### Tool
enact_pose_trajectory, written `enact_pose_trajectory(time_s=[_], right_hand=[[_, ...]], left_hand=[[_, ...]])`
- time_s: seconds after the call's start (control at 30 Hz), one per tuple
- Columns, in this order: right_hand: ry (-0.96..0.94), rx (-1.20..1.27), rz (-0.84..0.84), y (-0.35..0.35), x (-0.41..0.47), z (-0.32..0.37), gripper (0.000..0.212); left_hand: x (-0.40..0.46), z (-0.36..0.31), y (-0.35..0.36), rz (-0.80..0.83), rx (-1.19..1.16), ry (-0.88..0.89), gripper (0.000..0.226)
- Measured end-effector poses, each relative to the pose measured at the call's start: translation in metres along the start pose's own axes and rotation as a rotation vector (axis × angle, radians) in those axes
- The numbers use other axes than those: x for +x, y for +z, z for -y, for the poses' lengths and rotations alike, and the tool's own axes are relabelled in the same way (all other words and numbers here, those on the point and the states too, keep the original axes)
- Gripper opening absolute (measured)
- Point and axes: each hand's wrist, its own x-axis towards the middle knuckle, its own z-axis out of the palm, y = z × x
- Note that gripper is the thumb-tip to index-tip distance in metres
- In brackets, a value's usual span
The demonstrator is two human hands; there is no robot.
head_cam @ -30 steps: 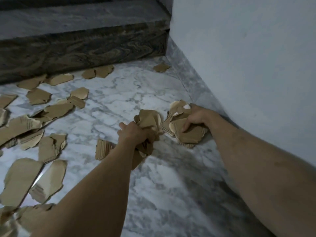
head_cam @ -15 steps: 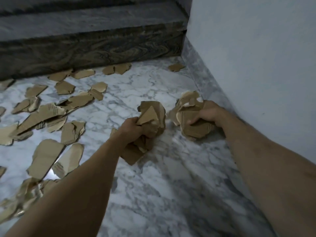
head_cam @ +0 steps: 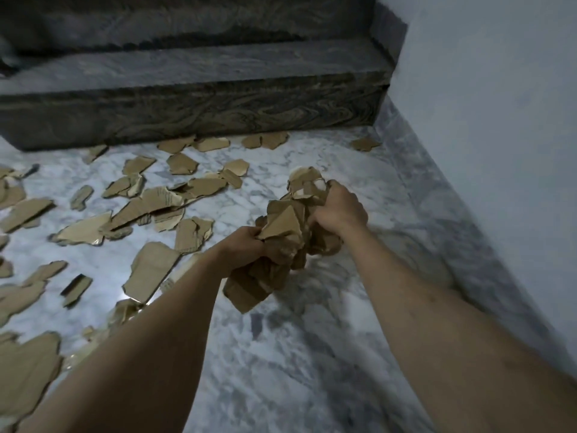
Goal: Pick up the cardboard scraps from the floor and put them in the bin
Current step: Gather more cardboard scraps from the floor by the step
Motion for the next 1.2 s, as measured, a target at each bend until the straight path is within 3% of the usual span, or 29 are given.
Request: enact_pose_trajectory(time_s=[0.13, 0.2, 0.27, 0.33, 0.37, 0.47, 0.6, 0.8, 0.9, 1.1, 1.2], right_hand=[[0.060, 0.148, 0.059, -0.014, 0.019, -0.001, 0.085], [0.119, 0.197, 0.211, -0.023, 0.028, -0.008, 0.092], [0.155, 0.000, 0.423, -0.022, 0.028, -0.010, 0.103], [0.177, -0.162, 0.497, -0.004, 0.029, -0.016, 0.126], [0.186, -0.192, 0.504, 0.006, 0.028, -0.019, 0.126], [0.267, -0.247, 0.508, 0.029, 0.030, -0.021, 0.097], [0.281, -0.371, 0.463, 0.036, 0.045, -0.022, 0.128], [0.193, -0.234, 0.381, 0.041, 0.042, -0.029, 0.126], [0.264, 0.013, 0.348, 0.041, 0.034, -0.033, 0.124], [0.227, 0.136, 0.297, 0.031, 0.023, -0.032, 0.108], [0.190, 0.314, 0.248, 0.017, 0.026, -0.018, 0.116]], left_hand=[[-0.015, 0.023, -0.027, -0.031, -0.022, -0.085, 0.052], [-0.027, 0.036, -0.044, -0.064, -0.003, -0.130, 0.051], [-0.038, 0.052, -0.064, -0.152, 0.031, -0.178, 0.042], [-0.043, 0.071, -0.081, -0.294, 0.128, -0.218, 0.042], [-0.043, 0.080, -0.088, -0.355, 0.181, -0.214, 0.052], [-0.042, 0.100, -0.093, -0.455, 0.258, -0.185, 0.068], [-0.039, 0.118, -0.086, -0.553, 0.464, -0.437, 0.084], [-0.031, 0.124, -0.093, -0.479, 0.339, -0.509, 0.105], [-0.029, 0.118, -0.095, -0.488, 0.340, -0.486, 0.094], [-0.034, 0.114, -0.094, -0.473, 0.213, -0.343, 0.062], [-0.042, 0.110, -0.089, -0.492, 0.152, -0.307, 0.063]])
